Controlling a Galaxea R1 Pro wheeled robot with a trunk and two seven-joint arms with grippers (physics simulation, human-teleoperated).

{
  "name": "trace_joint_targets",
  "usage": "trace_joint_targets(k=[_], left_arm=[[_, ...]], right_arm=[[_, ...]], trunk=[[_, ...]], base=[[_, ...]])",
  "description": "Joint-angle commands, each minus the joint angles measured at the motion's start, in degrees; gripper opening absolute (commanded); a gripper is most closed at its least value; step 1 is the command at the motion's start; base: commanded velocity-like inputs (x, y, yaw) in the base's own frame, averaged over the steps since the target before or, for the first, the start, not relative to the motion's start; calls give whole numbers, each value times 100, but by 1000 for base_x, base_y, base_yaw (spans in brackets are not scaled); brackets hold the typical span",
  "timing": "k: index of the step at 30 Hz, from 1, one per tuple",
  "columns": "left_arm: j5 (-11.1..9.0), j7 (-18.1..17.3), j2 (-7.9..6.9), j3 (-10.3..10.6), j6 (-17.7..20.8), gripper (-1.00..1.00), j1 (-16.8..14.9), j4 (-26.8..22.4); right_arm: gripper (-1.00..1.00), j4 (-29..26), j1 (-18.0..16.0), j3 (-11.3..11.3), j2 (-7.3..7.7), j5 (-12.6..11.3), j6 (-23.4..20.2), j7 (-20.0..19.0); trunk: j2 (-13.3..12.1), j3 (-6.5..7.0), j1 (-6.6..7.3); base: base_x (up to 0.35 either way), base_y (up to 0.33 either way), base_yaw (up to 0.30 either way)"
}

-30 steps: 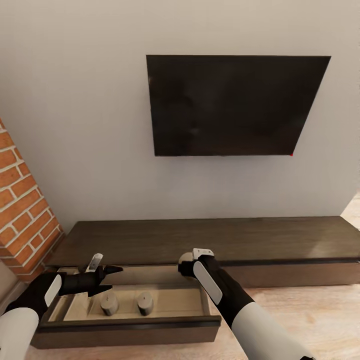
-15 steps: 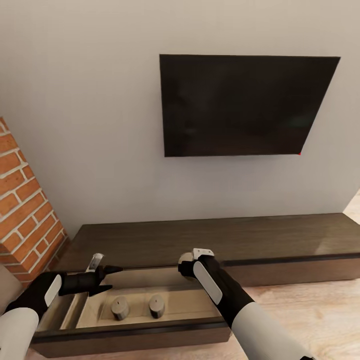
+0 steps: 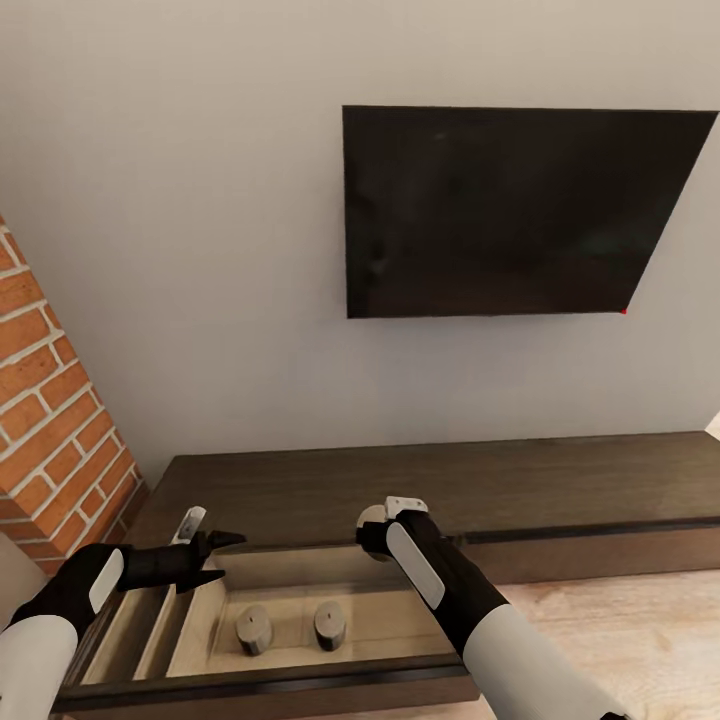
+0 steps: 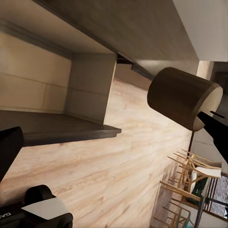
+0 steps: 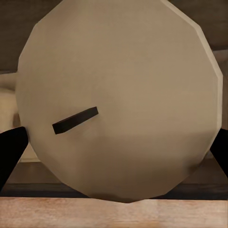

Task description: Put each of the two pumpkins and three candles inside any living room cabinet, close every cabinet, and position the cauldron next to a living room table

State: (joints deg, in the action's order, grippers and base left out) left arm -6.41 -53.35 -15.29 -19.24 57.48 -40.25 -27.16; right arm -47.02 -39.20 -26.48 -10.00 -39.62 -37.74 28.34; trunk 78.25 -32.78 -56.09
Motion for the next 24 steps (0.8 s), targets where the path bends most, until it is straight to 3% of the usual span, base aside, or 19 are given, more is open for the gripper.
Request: trace_joint_targets(k=[1,13,24], left_arm=[[0,0,0,0,0,100,0,0],[-4,0,0,0,0,100,0,0],[-6,0,5,0,0,100,0,0]], right_arm=[[-100,0,0,0,0,-2,2,-4],[-100,0,6,-6,0,-2,15,0],[-100,23,8,1,0,-10,71,-4]], trunk=[[0,0,0],[120,-14,-66],[561,-209,-307]], base=[[7,6,0],[1,1,64],[0,0,4]])
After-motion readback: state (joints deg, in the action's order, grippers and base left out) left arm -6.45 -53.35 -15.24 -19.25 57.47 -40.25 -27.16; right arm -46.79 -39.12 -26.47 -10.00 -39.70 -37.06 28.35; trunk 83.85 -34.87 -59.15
